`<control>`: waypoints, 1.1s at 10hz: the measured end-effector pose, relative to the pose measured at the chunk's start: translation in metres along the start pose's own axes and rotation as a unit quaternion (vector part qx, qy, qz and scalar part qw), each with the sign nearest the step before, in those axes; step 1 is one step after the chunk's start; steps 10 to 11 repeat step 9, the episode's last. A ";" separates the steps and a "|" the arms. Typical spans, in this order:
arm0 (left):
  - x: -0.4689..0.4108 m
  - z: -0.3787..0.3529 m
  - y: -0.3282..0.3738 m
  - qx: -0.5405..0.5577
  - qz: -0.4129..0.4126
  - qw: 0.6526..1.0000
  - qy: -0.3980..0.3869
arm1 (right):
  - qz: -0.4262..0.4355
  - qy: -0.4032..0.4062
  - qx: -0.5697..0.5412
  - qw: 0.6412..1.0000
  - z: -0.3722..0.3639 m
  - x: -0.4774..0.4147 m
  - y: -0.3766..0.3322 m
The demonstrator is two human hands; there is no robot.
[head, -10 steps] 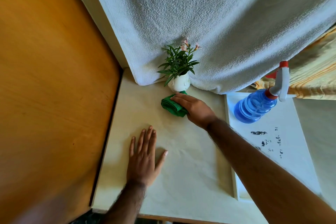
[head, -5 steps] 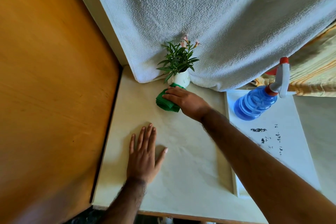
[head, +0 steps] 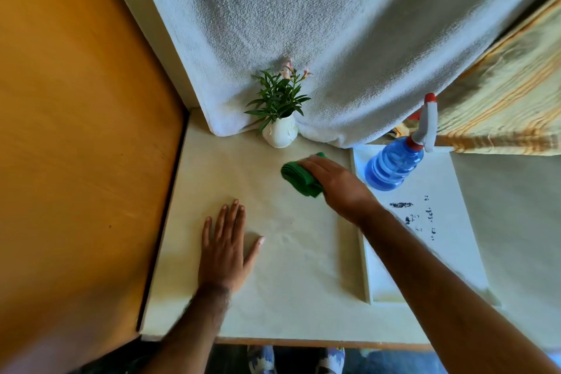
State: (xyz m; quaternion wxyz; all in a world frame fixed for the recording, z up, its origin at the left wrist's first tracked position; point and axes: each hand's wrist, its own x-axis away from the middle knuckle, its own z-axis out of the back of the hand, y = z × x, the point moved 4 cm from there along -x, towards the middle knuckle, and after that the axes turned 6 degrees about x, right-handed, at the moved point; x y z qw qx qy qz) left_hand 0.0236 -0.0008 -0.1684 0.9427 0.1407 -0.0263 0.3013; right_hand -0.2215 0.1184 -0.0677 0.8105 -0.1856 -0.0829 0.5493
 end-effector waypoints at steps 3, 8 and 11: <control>0.002 0.002 0.001 0.019 0.007 1.000 0.005 | -0.147 0.056 0.119 0.980 0.027 0.146 0.048; 0.005 0.000 0.005 0.006 0.000 1.000 -0.009 | -0.200 -0.101 0.158 0.962 -0.025 0.206 0.062; 0.003 0.006 0.008 0.003 0.006 0.999 -0.051 | -0.207 -0.101 0.159 0.960 -0.017 0.199 0.052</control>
